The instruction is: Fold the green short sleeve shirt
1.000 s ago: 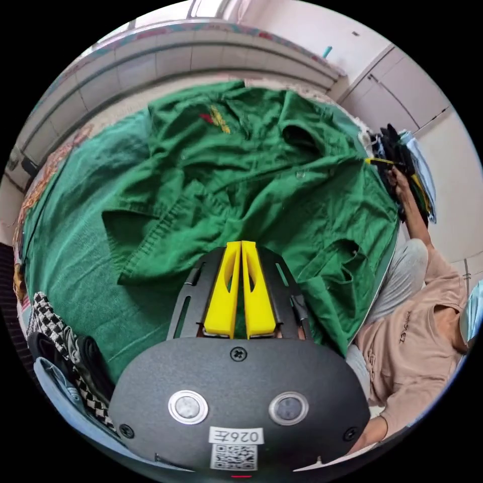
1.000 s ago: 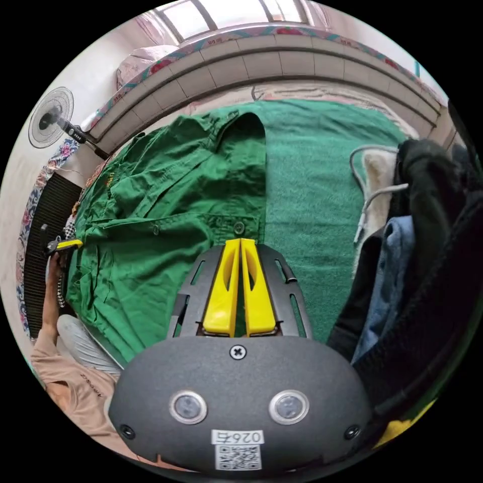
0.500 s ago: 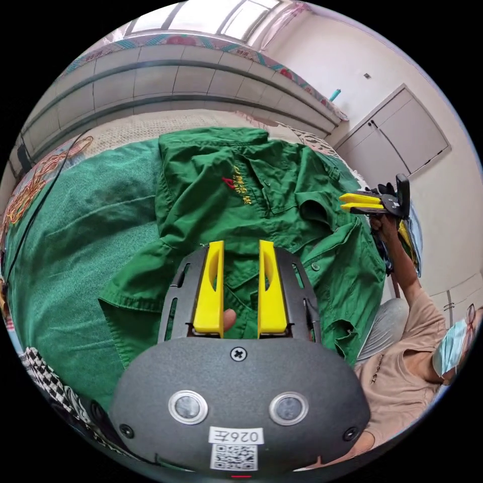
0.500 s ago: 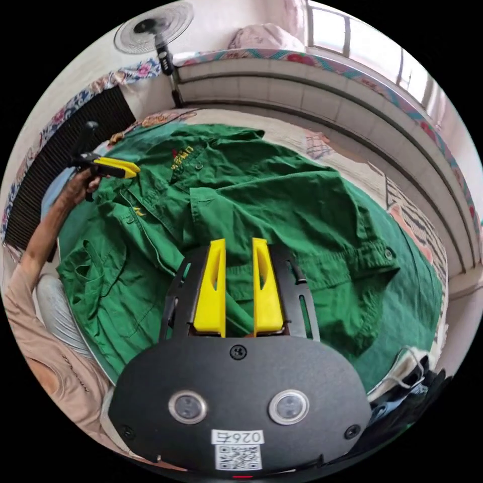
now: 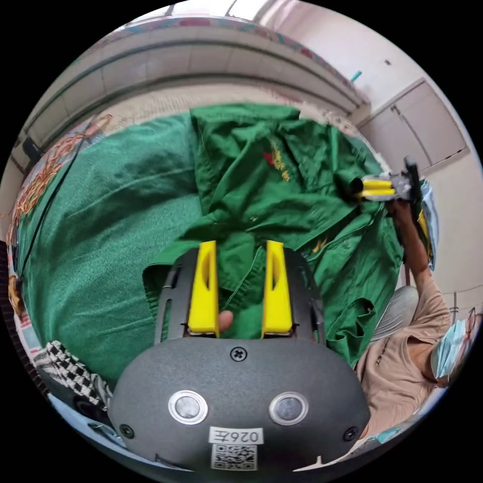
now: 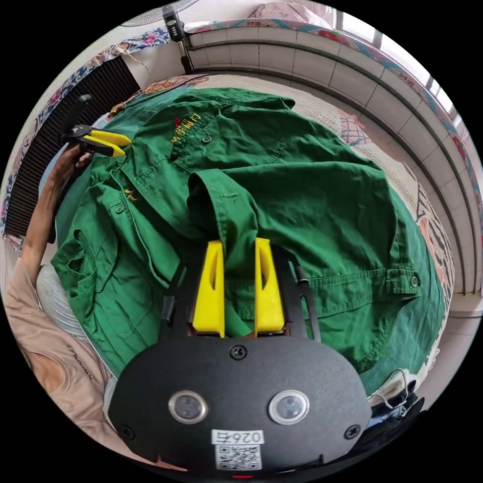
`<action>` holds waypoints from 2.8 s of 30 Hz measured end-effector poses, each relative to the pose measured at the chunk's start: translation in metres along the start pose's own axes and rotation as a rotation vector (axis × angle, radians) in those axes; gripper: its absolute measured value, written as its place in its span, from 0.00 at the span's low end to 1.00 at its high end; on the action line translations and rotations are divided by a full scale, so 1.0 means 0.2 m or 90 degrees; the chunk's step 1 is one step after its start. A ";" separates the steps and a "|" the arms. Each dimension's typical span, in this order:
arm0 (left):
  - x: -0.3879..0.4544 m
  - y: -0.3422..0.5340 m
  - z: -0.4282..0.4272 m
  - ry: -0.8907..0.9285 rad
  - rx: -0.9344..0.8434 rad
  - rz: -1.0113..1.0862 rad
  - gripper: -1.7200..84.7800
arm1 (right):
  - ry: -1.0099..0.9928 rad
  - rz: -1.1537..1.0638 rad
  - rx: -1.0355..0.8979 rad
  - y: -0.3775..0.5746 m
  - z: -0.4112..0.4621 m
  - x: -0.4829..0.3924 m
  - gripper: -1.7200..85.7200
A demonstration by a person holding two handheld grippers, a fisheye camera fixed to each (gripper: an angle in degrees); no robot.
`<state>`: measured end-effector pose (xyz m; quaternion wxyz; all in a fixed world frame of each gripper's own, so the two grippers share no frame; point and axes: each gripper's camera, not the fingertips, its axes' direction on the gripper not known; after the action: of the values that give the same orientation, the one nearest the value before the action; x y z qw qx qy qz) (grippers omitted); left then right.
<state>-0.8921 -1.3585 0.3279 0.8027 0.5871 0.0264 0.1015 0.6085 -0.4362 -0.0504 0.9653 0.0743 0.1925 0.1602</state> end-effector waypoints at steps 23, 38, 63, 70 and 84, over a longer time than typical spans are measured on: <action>1.42 0.25 -0.17 0.014 0.162 0.243 0.31 | 0.242 0.200 0.094 0.46 -0.84 0.44 0.00; 2.34 0.03 -0.02 -0.548 0.027 0.306 0.01 | 0.518 -0.012 0.107 0.41 -0.89 0.21 0.00; 1.89 -0.27 0.32 -0.064 0.013 0.305 0.01 | 0.040 0.395 0.059 1.47 0.10 1.86 0.10; 1.63 -0.49 0.34 -0.022 -0.011 0.275 0.01 | 0.017 0.402 0.077 1.32 0.02 2.16 0.01; 1.01 -0.71 0.05 -0.018 -0.019 0.252 0.16 | 0.133 0.063 0.164 0.76 -0.50 1.66 0.08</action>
<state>-0.6740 -1.3688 0.2124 0.7759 0.5702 -0.1024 0.2499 0.8166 -0.1724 -0.2272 0.9133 0.1899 0.3071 0.1883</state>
